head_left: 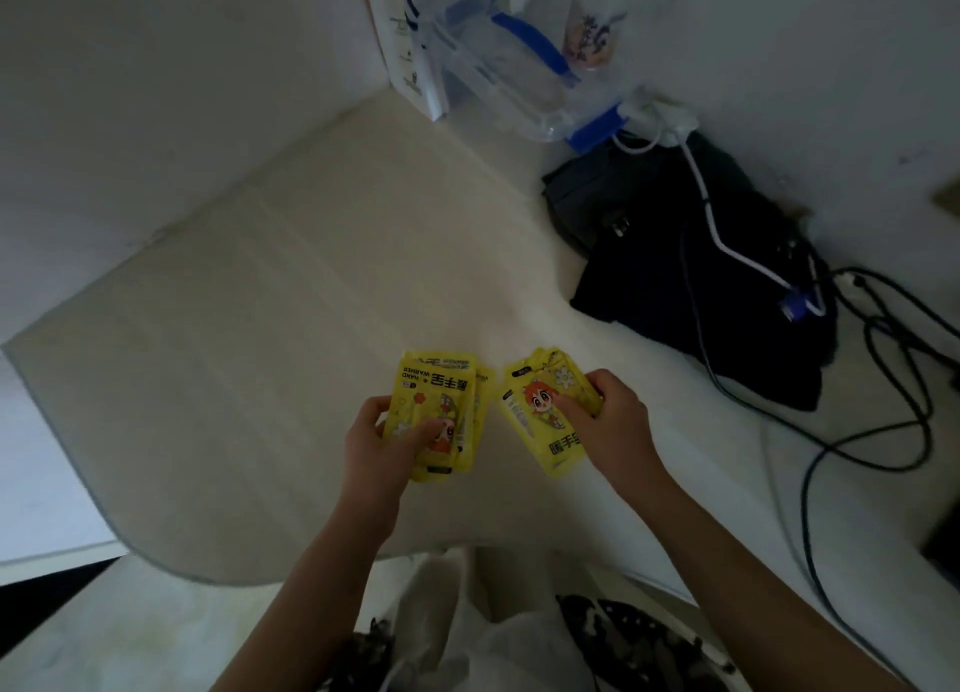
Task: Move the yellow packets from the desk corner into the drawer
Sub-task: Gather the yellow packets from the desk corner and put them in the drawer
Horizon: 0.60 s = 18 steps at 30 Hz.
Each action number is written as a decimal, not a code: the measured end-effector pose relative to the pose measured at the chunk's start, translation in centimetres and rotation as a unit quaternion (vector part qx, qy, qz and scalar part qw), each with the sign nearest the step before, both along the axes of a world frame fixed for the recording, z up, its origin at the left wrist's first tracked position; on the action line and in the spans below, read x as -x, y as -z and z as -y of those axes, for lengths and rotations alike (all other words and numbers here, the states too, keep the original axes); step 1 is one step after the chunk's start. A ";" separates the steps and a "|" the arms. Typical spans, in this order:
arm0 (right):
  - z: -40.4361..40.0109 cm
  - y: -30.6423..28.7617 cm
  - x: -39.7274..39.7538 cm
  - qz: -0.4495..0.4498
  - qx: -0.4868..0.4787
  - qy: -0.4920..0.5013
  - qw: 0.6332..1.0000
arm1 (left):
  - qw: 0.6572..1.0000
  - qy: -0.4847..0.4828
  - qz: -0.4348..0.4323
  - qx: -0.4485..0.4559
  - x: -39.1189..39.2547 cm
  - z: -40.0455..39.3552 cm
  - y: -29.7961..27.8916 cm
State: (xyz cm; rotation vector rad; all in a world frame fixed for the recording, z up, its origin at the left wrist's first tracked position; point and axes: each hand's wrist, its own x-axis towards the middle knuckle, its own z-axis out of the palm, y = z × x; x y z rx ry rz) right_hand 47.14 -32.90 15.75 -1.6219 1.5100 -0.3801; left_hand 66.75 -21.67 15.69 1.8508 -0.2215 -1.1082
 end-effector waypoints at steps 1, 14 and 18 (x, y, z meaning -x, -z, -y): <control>-0.7 -0.3 0.5 -0.005 0.005 0.008 1.000 | 1.000 0.012 0.005 0.001 0.2 -0.4 -0.2; -15.7 -1.0 5.4 -0.061 0.006 0.157 0.986 | 0.979 0.205 0.004 0.012 2.6 -7.6 -0.8; -21.0 -1.5 7.2 -0.086 0.000 0.220 0.972 | 0.963 0.270 -0.009 0.019 4.9 -9.5 -1.2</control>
